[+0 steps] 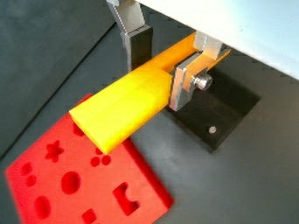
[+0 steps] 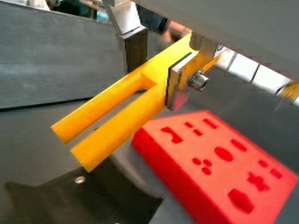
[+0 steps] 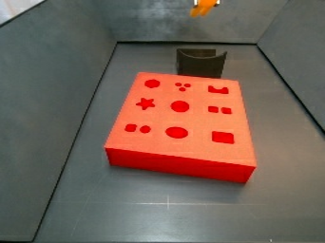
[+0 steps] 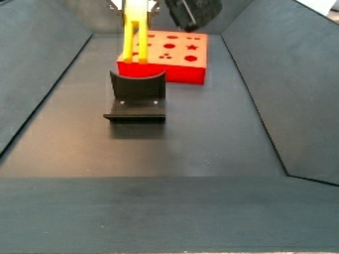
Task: Pick up the square-circle object. Move up. Place the square-circle object on the fixture. Regrasp the square-circle object. Move to above the board. Insert the square-circle object.
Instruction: Place the square-circle object on the fixture.
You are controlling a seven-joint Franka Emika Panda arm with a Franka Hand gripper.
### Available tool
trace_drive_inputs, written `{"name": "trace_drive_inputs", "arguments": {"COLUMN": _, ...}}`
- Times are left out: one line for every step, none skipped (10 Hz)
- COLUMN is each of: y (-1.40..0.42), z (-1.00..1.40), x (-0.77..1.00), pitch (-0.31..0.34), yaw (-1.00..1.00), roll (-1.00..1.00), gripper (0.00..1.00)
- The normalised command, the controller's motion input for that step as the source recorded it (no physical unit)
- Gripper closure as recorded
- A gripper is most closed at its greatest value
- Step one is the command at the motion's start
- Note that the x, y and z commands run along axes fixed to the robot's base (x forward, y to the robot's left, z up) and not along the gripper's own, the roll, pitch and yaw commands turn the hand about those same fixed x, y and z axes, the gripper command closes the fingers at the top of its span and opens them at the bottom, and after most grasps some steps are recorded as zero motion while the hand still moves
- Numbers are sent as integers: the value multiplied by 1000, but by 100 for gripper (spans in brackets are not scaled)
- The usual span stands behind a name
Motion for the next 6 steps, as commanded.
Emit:
{"name": "trace_drive_inputs", "arguments": {"y": 40, "z": -19, "x": 75, "pitch": 52, "yaw": -114, "roll": -364, "gripper": 100}}
{"name": "trace_drive_inputs", "arguments": {"y": 25, "z": -8, "x": 75, "pitch": 48, "yaw": -99, "roll": -236, "gripper": 100}}
{"name": "trace_drive_inputs", "arguments": {"y": 131, "z": -1000, "x": 126, "pitch": 265, "yaw": -35, "roll": -1000, "gripper": 100}}
{"name": "trace_drive_inputs", "arguments": {"y": 139, "z": -1000, "x": 133, "pitch": 260, "yaw": -54, "roll": -1000, "gripper": 100}}
{"name": "trace_drive_inputs", "arguments": {"y": 139, "z": -1000, "x": 147, "pitch": 287, "yaw": -110, "roll": -999, "gripper": 100}}
{"name": "trace_drive_inputs", "arguments": {"y": 134, "z": -1000, "x": 160, "pitch": 265, "yaw": -150, "roll": -850, "gripper": 100}}
